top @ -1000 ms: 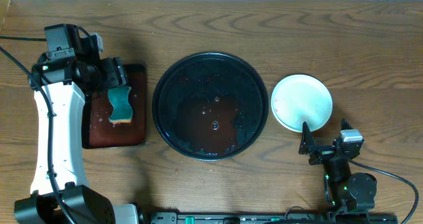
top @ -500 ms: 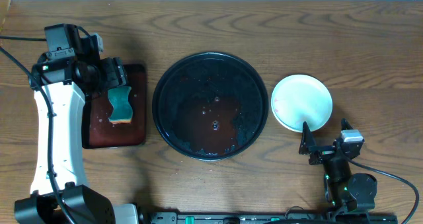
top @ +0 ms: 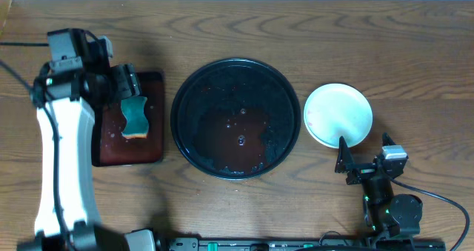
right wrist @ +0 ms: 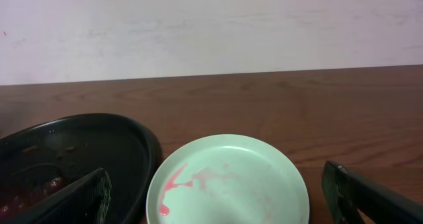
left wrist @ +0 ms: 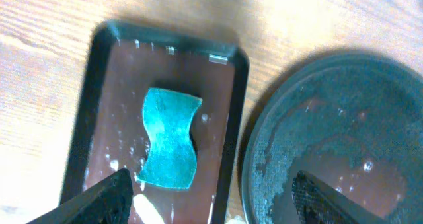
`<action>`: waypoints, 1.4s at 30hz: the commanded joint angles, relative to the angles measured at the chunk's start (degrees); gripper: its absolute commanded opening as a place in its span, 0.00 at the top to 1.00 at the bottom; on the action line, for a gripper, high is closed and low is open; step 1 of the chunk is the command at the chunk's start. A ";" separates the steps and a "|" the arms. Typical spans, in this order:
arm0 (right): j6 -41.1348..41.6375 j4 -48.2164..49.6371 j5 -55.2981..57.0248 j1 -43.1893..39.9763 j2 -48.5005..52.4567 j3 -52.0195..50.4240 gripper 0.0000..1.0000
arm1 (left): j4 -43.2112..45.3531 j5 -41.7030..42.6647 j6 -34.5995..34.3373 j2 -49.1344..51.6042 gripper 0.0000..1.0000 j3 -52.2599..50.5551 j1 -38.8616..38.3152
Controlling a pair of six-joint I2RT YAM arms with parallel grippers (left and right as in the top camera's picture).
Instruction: Clean dirty plates on tray and stack at the side
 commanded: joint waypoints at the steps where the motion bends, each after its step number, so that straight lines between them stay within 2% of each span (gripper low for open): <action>1: 0.55 -0.22 -0.39 -0.26 -0.35 -0.07 0.01 | 6.25 -0.68 0.70 -9.66 0.22 -6.10 -2.23; 5: 0.55 -0.22 -0.39 -0.26 -0.35 -0.07 0.01 | 20.72 -0.68 4.83 -22.80 0.22 -20.57 -4.90; 10: 0.55 -0.22 -0.39 -0.26 -0.35 -0.07 0.01 | 35.71 -0.61 4.98 -39.93 0.22 -39.45 -7.15; 18: 0.55 -0.22 -0.39 -0.26 -0.35 -0.07 0.01 | 50.82 -0.66 6.08 -63.32 0.22 -64.89 -10.14; 21: 0.55 -0.22 -0.39 -0.26 -0.35 -0.07 0.01 | 55.47 -0.68 6.60 -68.57 0.22 -71.34 -10.14; 25: 0.55 -0.22 -0.39 -0.26 -0.35 -0.07 0.01 | 56.76 -0.72 8.24 -73.35 0.22 -76.56 -10.14; 32: 0.55 -0.22 -0.39 -0.26 -0.35 -0.07 0.01 | 44.33 -0.94 10.78 -77.37 0.22 -76.85 -10.14; 36: 0.55 -0.22 -0.39 -0.26 -0.35 -0.07 0.01 | 43.85 -1.29 7.89 -80.32 0.22 -76.83 -10.36; 42: 0.55 -0.22 -0.39 -0.26 -0.35 -0.07 0.01 | 44.02 -1.33 7.93 -81.88 0.22 -76.81 -10.32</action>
